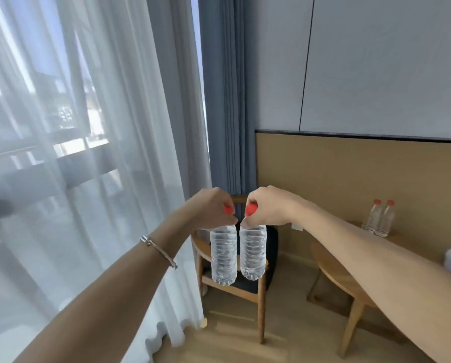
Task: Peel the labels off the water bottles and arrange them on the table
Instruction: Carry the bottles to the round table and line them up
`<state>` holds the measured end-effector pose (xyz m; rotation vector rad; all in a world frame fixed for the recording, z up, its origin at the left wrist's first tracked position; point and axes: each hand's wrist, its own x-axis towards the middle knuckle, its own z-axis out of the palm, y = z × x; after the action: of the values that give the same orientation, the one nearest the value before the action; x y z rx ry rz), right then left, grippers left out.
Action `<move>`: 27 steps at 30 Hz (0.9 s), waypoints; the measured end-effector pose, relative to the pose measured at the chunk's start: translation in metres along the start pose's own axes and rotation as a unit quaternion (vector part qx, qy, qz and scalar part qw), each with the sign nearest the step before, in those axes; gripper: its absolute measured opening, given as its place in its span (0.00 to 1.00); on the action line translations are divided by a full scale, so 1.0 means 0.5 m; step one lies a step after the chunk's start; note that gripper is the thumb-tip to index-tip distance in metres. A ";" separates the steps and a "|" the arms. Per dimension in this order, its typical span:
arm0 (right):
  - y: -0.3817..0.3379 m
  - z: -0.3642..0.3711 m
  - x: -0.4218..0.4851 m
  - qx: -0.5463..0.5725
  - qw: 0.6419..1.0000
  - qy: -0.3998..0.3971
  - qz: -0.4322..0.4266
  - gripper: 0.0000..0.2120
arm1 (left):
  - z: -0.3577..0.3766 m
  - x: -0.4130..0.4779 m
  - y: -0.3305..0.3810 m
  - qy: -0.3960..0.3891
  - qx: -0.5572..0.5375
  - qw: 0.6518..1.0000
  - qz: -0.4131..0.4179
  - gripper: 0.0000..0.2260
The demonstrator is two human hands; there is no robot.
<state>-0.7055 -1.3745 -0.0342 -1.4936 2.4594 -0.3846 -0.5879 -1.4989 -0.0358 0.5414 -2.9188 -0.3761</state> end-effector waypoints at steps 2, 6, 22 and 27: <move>0.079 -0.020 -0.018 -0.026 0.999 -0.012 0.022 0.16 | 0.042 0.054 0.058 -0.033 0.024 0.999 0.019 0.06; 0.272 -0.064 -0.046 -0.040 0.997 -0.032 0.059 0.14 | 0.122 0.178 0.198 -0.081 0.065 0.993 0.051 0.01; 1.013 -0.172 -0.154 -0.031 0.973 0.078 0.214 0.05 | 0.452 0.655 0.710 -0.044 0.044 0.981 0.182 0.09; 1.172 -0.168 -0.144 -0.014 0.958 0.086 0.272 0.11 | 0.549 0.788 0.786 -0.092 0.023 0.973 0.212 0.09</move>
<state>-1.1865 -1.0423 -0.1519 -0.7544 2.8796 -0.3784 -1.1348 -1.2300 -0.1527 -0.1264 -3.1129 -0.3160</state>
